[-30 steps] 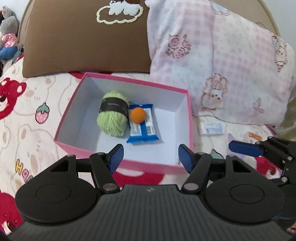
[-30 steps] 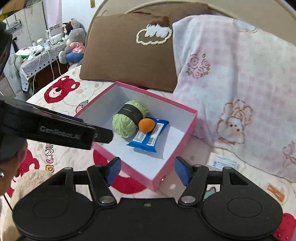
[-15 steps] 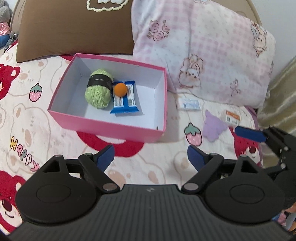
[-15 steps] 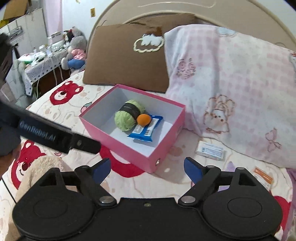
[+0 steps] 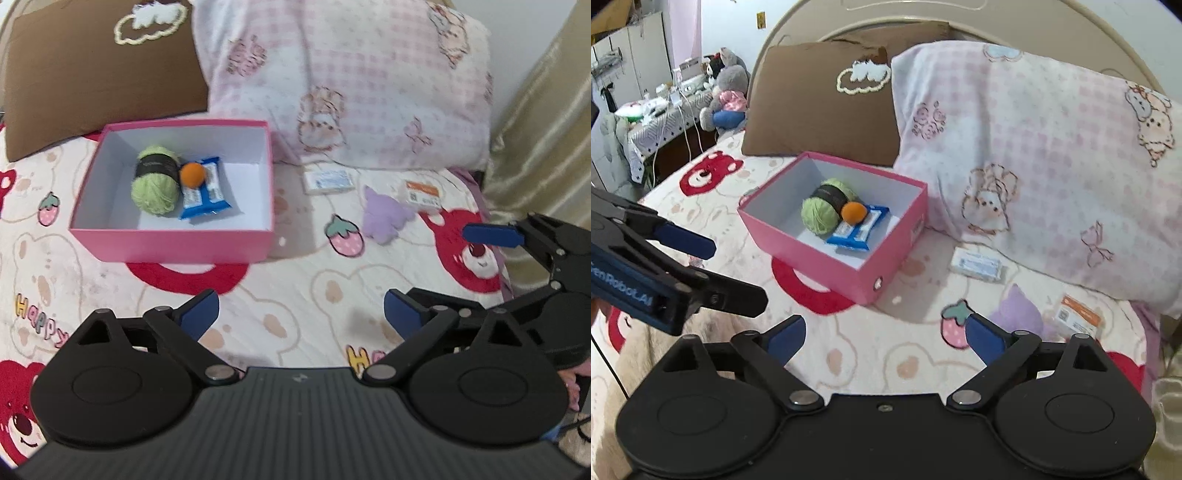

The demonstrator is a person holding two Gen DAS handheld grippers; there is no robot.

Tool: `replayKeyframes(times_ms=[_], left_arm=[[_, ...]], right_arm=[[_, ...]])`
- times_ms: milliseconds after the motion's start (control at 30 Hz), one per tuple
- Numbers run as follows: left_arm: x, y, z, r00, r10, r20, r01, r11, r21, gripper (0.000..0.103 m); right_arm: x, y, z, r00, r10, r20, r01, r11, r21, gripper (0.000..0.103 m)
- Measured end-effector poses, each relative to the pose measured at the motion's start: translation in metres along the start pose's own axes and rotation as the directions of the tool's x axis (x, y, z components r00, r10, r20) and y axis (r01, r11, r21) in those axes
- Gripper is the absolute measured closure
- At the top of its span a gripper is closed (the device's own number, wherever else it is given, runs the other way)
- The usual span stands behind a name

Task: Organize objects
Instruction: 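Move the left gripper toward the purple plush toy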

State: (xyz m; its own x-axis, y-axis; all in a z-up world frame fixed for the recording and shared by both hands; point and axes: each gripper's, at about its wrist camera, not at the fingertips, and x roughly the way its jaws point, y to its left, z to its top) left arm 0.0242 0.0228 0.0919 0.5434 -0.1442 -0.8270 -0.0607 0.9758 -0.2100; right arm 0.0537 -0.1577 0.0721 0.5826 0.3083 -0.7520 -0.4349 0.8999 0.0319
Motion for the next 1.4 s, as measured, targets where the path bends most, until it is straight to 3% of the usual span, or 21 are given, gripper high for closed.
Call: replayKeyframes(times_ms=[200,367,567,800,933,1000,1200,1400], left_arm=[[0.012,-0.006,-0.009,0.998,-0.038,-0.055,0.035,0.998,-0.047,0.006],[0.023,-0.017,-0.016,0.998,-0.014,-0.067,0.012,1.000,-0.016,0.006],[0.037,-0.033,-0.021,0.995,-0.050,-0.082,0.052,0.998,0.024,0.006],[0.056,-0.055,-0.018,0.993,-0.067,-0.098,0.073,0.995,0.063,0.005],[0.067,-0.063,-0.015,0.993,-0.071,-0.095,0.078,0.995,0.067,0.005],[0.071,-0.067,-0.015,0.994,-0.067,-0.082,0.072,0.995,0.062,0.005],[0.084,-0.079,-0.010,0.997,-0.063,-0.041,0.066,0.995,0.078,0.005],[0.109,-0.080,0.004,0.998,-0.069,0.002,0.069,0.994,0.079,0.005]], right_arm=[[-0.005,-0.013,-0.018,1.000,-0.006,-0.021,0.007,1.000,0.023,0.007],[-0.006,-0.023,-0.031,0.999,-0.001,-0.048,0.003,0.999,0.033,0.007],[-0.001,-0.035,-0.044,0.997,0.036,-0.069,-0.031,0.997,0.067,0.005],[0.011,-0.054,-0.061,0.997,0.001,-0.081,0.004,0.998,0.057,0.002],[0.015,-0.074,-0.071,0.999,0.028,-0.047,-0.023,0.995,0.100,0.002],[0.018,-0.090,-0.076,0.998,0.057,-0.023,-0.052,0.982,0.183,0.002],[0.032,-0.128,-0.084,1.000,0.022,-0.019,-0.015,0.951,0.309,0.002],[0.041,-0.160,-0.081,0.995,0.032,0.099,-0.068,0.923,0.380,0.002]])
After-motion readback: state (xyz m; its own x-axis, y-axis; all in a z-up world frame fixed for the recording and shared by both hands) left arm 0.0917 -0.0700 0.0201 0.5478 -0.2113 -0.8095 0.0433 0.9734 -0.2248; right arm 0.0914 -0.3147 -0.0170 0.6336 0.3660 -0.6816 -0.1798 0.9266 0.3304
